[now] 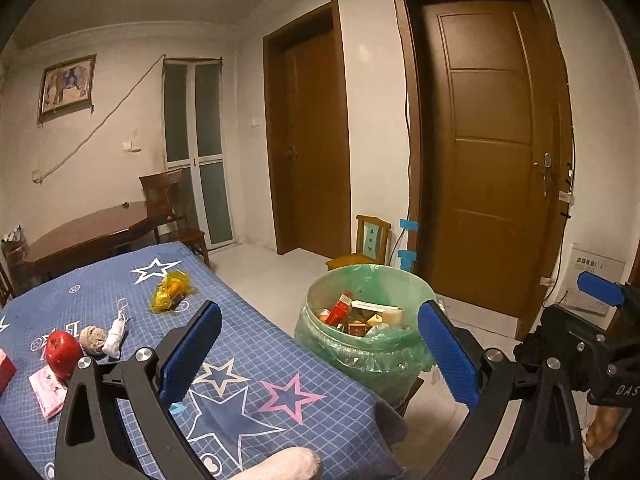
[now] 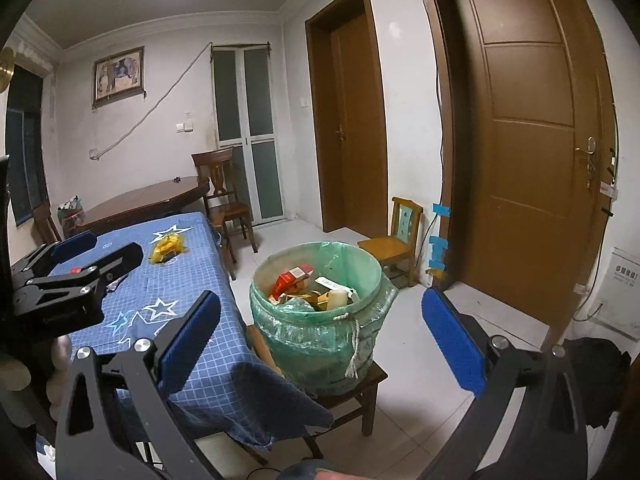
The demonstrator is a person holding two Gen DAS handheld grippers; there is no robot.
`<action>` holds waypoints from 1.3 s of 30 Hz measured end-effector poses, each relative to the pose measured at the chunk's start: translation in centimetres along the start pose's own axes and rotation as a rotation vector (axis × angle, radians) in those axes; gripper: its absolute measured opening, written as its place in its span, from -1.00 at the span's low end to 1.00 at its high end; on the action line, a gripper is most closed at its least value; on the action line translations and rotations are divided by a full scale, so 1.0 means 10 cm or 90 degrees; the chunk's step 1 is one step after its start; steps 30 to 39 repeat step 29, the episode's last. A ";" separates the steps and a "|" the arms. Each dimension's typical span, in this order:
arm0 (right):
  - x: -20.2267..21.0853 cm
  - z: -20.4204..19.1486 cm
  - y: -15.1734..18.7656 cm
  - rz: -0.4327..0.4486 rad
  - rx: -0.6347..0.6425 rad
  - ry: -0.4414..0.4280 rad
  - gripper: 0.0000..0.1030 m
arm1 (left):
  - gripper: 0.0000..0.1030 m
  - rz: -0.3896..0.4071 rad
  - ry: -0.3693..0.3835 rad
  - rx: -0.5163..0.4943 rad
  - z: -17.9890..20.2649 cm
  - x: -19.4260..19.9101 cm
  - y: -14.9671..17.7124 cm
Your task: Collect trash
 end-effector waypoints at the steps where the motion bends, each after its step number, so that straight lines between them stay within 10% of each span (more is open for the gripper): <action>1: 0.00 0.00 0.00 0.000 0.001 -0.001 0.89 | 0.90 0.000 -0.002 -0.003 0.00 -0.01 0.01; 39: -0.04 -0.01 0.03 -0.006 -0.001 -0.009 0.89 | 0.90 -0.024 -0.019 -0.012 -0.01 -0.17 0.06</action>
Point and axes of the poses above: each gripper's, at about its wrist camera, not at the fingertips, and x roughly against the way its jaws point, z to its right, y to its underside, the point moved 5 cm from there along -x, roughly the way its jaws point, and after that the axes turned 12 degrees about x, right-handed, at the moved point
